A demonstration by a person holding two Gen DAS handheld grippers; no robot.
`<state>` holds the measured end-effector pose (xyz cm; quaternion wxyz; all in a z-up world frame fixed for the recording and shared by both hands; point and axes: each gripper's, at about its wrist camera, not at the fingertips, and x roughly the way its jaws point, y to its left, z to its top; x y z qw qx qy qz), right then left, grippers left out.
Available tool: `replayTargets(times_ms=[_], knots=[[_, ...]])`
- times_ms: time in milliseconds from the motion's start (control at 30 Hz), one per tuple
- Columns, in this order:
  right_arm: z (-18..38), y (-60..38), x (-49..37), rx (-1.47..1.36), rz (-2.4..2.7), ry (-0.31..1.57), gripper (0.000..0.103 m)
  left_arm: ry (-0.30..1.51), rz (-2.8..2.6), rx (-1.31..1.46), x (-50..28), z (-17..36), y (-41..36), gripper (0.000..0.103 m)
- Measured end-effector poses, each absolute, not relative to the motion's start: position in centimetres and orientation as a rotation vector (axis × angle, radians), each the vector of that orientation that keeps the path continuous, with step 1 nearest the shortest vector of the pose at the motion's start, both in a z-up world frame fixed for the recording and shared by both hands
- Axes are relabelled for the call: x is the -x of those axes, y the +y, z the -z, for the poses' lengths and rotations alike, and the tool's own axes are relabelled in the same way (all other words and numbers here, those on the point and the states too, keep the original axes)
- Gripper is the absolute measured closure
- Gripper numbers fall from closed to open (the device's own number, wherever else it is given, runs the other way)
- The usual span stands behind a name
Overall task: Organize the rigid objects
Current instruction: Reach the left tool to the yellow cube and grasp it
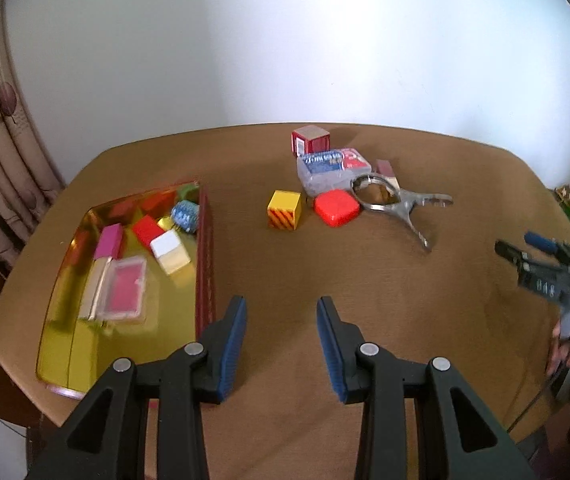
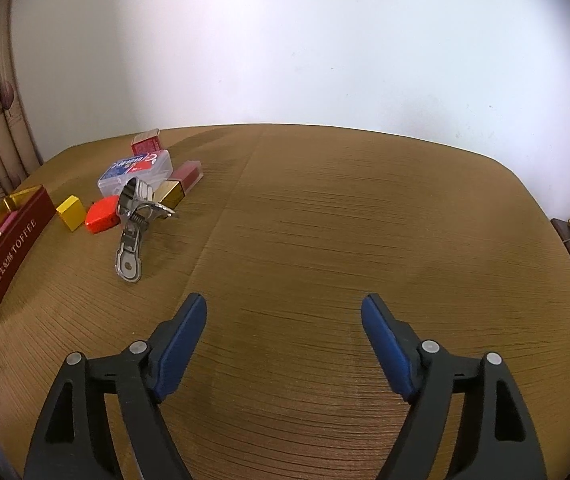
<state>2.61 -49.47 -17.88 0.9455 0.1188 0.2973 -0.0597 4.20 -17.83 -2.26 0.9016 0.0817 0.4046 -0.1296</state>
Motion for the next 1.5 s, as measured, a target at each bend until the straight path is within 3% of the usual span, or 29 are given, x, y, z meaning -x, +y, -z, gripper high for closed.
replayTargets(times_ms=[467,1500], knots=[[17.9,-50.2,-2.3,-0.302,0.073,0.581,0.016,0.9,0.301,-0.191,-12.8,3.5,-20.1,0.066],[18.1,-50.2,-2.1,-0.321,0.022,0.6,0.013,1.018,0.359,-0.254,-20.7,8.3,-22.1,0.066]])
